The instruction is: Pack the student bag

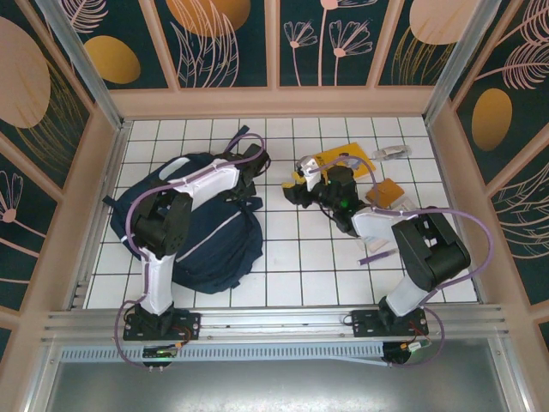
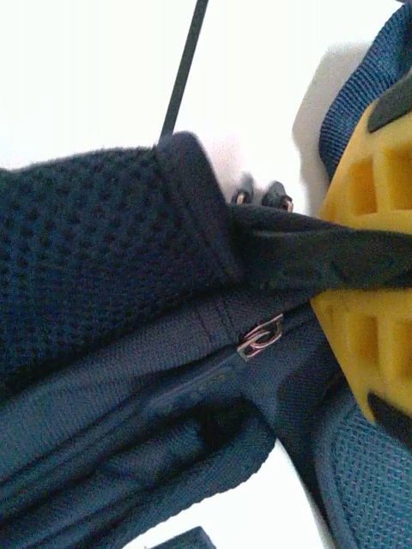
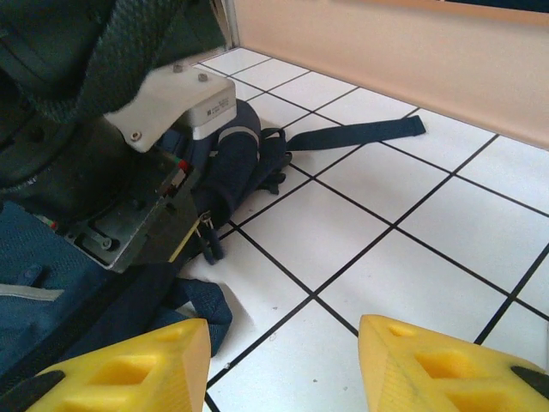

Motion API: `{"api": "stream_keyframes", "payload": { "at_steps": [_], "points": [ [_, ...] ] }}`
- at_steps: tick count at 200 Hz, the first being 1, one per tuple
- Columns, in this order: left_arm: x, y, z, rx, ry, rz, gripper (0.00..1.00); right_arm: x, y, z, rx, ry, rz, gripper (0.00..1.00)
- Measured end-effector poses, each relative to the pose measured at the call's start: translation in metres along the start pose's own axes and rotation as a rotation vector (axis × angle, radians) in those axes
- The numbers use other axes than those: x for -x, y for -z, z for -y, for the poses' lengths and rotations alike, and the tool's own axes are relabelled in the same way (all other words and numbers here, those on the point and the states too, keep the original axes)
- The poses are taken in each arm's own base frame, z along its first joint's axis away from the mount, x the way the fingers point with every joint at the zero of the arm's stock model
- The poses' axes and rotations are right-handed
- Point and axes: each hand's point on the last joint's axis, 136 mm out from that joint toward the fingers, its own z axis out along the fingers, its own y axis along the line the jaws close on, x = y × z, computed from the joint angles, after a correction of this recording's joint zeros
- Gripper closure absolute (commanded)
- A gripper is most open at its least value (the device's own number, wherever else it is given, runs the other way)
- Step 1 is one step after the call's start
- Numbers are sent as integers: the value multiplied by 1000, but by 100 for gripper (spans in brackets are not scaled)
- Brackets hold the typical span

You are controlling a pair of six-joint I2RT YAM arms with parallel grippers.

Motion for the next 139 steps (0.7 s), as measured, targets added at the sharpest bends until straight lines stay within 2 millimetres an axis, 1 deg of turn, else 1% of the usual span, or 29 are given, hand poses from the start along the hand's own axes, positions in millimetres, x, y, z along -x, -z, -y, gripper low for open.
{"api": "stream_keyframes", "payload": {
  "at_steps": [12,27,48,77,94,109,126,139],
  "points": [
    [4,8,-1,-14,-59,12,100,2,1,1,-6,12,16,50],
    [13,23,0,-51,-151,49,100,5,6,0,-13,32,62,50],
    [28,55,2,-131,-289,143,100,5,8,-9,27,48,88,50],
    [40,102,5,-264,-452,291,100,17,-2,-27,152,92,121,49],
    [43,124,8,-330,-532,374,100,23,-11,-39,213,138,135,48],
    [44,134,12,-371,-589,421,100,27,-21,-50,260,182,144,48],
    [44,138,21,-410,-641,443,100,30,-31,-59,302,213,150,48],
    [42,141,26,-440,-666,447,100,30,-35,-63,322,225,151,49]
  ]
}}
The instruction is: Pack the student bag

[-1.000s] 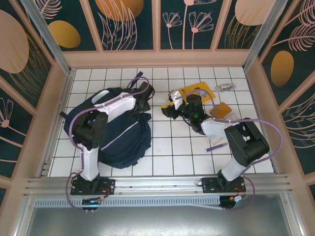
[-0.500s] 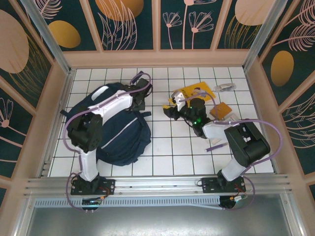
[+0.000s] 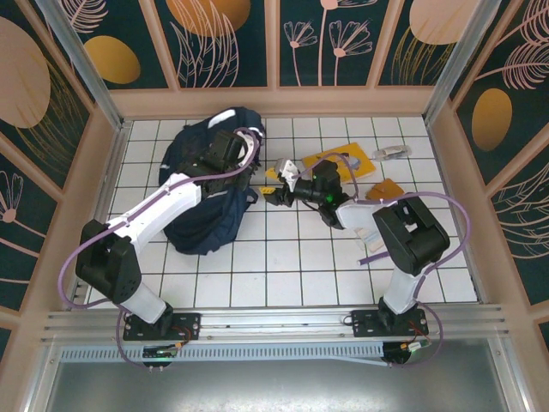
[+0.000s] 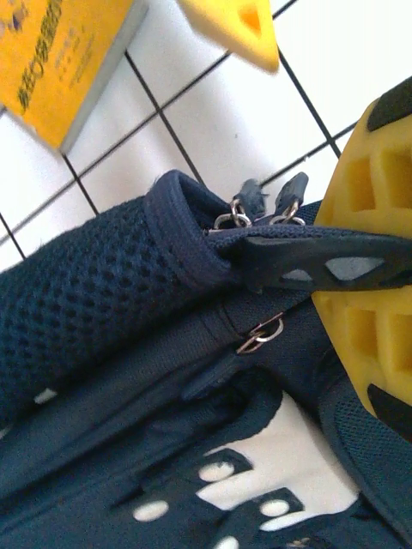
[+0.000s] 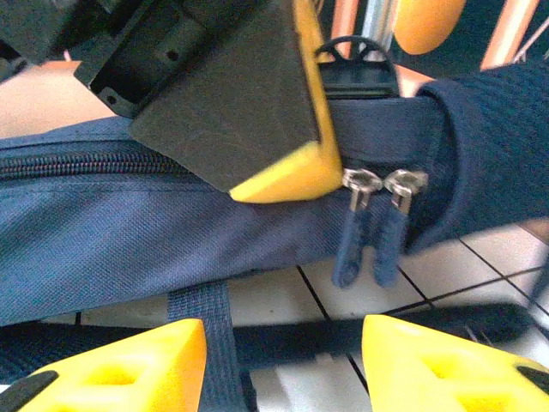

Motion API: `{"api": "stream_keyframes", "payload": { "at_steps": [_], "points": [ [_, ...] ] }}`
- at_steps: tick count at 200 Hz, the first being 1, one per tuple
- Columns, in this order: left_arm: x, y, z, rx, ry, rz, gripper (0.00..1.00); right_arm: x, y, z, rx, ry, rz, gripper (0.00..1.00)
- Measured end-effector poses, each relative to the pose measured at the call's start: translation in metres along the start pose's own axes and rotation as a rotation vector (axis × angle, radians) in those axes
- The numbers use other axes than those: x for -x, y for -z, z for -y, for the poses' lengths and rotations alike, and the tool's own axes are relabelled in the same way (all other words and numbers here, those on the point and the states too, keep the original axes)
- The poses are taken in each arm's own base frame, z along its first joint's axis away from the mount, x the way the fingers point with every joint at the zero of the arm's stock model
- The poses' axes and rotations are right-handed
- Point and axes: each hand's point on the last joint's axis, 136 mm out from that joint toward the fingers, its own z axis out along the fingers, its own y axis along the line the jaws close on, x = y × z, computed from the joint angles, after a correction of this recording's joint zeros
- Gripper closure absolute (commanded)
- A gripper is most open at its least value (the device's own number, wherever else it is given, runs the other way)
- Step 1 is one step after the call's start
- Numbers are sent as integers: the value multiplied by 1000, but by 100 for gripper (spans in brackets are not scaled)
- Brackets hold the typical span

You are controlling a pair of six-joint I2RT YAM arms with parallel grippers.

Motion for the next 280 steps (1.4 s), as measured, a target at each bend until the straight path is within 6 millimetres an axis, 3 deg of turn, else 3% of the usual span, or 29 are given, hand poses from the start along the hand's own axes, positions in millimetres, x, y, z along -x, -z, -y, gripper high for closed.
{"api": "stream_keyframes", "payload": {
  "at_steps": [43,118,195,236,280],
  "points": [
    [13,0,17,-99,-12,24,100,1,-3,-9,25,4,9,49],
    [11,1,36,-213,-2,3,100,-14,15,-9,-31,-85,37,53],
    [13,-1,54,-317,74,-41,100,-10,22,7,-206,-18,82,77],
    [28,-2,57,-357,145,-42,100,-2,22,20,-335,40,108,72],
    [29,0,61,-389,169,-53,100,-2,27,30,-430,65,111,66]
  ]
}}
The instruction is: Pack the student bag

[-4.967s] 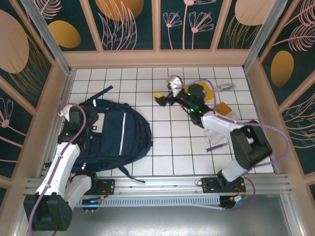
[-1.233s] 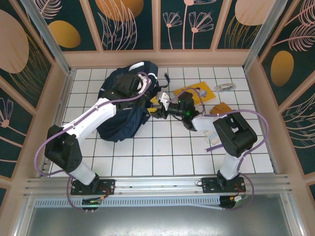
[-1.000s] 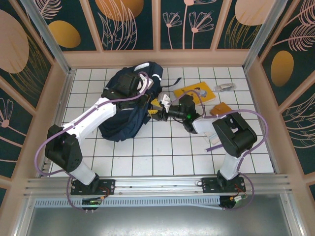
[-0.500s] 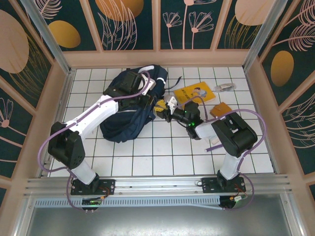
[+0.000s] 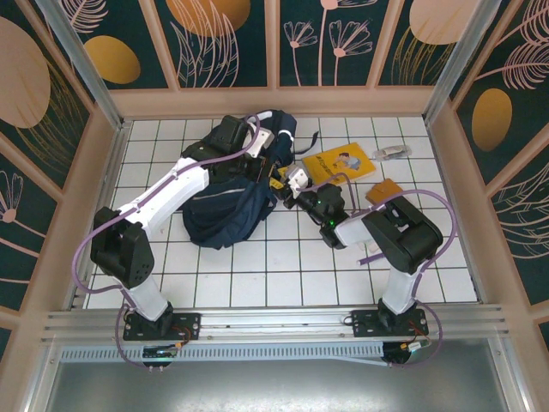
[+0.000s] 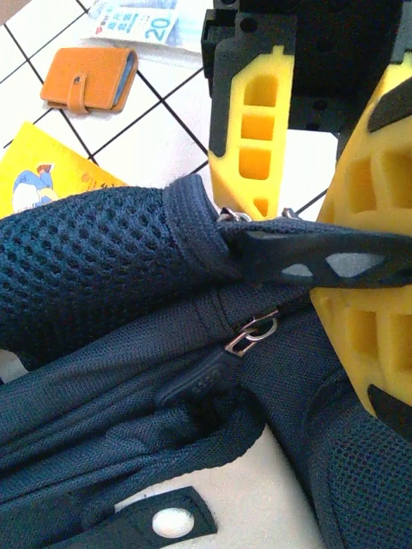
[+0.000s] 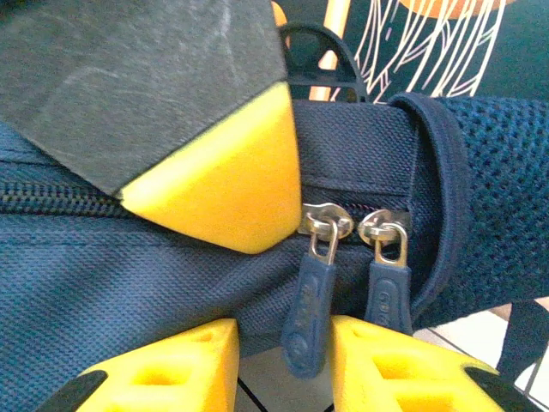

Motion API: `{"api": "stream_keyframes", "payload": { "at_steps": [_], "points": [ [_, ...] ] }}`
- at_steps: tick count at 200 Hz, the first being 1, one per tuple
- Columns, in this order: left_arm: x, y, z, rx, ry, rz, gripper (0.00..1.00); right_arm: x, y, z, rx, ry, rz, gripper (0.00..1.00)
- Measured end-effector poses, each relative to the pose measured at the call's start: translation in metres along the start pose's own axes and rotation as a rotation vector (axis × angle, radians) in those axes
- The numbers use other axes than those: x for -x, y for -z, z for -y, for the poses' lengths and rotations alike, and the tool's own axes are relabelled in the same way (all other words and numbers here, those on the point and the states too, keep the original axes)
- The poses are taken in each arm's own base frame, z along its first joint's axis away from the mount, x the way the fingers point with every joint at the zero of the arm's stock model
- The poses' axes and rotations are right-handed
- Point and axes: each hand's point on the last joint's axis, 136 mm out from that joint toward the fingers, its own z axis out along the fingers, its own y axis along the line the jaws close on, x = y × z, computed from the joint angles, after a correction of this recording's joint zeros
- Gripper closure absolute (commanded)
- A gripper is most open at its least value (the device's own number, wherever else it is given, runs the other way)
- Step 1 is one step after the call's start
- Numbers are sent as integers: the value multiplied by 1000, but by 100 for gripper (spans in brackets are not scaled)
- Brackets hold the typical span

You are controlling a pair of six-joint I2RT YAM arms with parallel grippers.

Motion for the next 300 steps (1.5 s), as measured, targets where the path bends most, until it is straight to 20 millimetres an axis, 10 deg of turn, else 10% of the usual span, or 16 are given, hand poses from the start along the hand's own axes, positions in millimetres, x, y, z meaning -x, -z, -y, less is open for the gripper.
{"api": "stream_keyframes", "payload": {
  "at_steps": [39,92,119,173,222,256,300],
  "points": [
    [-2,-2,2,-13,5,-10,100,-2,1,0,-3,22,-7,82],
    [-7,-9,4,-40,-40,-42,100,-8,2,2,7,-12,-27,80],
    [-11,-8,6,-52,-83,-59,100,-9,2,6,14,-36,-30,99],
    [-14,-1,1,-121,-38,-78,77,-10,4,-3,81,-38,-37,100],
    [-1,13,-15,-218,46,-53,75,-34,8,-14,146,-44,-132,100],
    [-17,2,-11,-254,71,-121,35,-41,10,-18,168,-36,-160,100],
    [-39,-6,-15,-241,109,-196,34,-42,9,-20,181,-30,-164,100]
  ]
}}
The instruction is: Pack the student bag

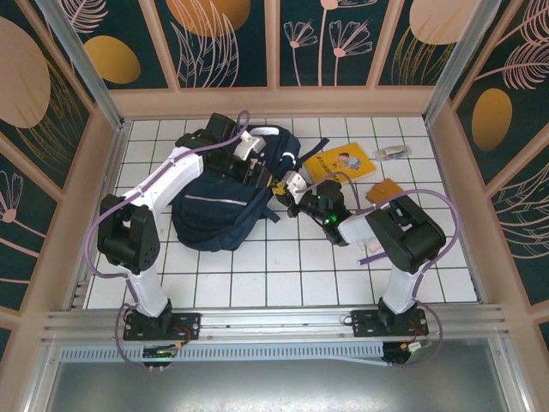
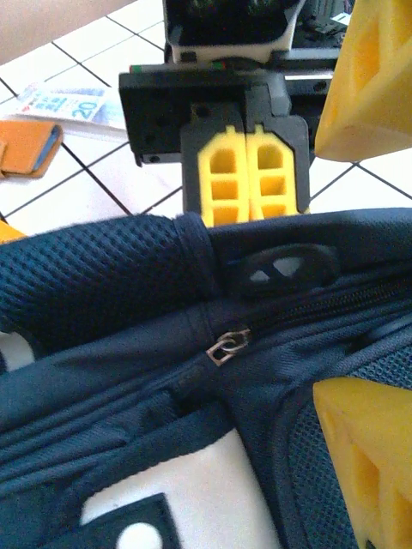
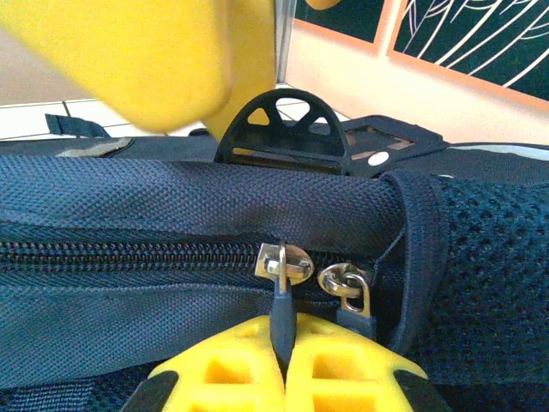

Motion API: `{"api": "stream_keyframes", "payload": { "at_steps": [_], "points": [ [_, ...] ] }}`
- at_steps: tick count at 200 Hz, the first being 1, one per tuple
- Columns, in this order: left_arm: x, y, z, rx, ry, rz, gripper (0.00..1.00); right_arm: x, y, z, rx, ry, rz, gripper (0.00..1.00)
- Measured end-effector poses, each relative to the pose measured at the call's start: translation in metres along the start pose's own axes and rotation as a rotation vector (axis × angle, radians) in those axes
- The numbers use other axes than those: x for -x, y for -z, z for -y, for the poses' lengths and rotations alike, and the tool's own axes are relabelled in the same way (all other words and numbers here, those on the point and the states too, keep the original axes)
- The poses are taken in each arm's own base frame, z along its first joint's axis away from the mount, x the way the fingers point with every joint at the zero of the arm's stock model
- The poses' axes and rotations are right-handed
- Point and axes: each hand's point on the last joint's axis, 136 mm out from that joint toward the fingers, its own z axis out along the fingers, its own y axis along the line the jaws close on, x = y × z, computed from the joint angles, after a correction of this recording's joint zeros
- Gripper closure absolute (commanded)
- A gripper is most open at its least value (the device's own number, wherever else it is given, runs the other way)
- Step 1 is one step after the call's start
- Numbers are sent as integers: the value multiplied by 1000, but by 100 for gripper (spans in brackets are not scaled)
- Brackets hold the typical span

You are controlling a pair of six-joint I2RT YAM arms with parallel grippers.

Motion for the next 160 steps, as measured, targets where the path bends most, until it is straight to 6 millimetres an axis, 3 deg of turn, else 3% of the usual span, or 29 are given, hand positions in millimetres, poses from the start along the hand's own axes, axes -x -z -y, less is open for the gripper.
{"api": "stream_keyframes", "payload": {
  "at_steps": [52,60,85,160],
  "points": [
    [-13,-20,-9,57,31,-59,42,3,-1,-2,17,1,8,100],
    [-15,-22,-10,63,31,-65,52,2,-2,-3,20,-1,3,100],
    [-15,-23,-7,56,41,-67,100,-2,-2,-3,25,-6,-8,100],
    [-7,-13,2,49,56,-73,100,4,4,-1,51,64,4,100]
  ]
}}
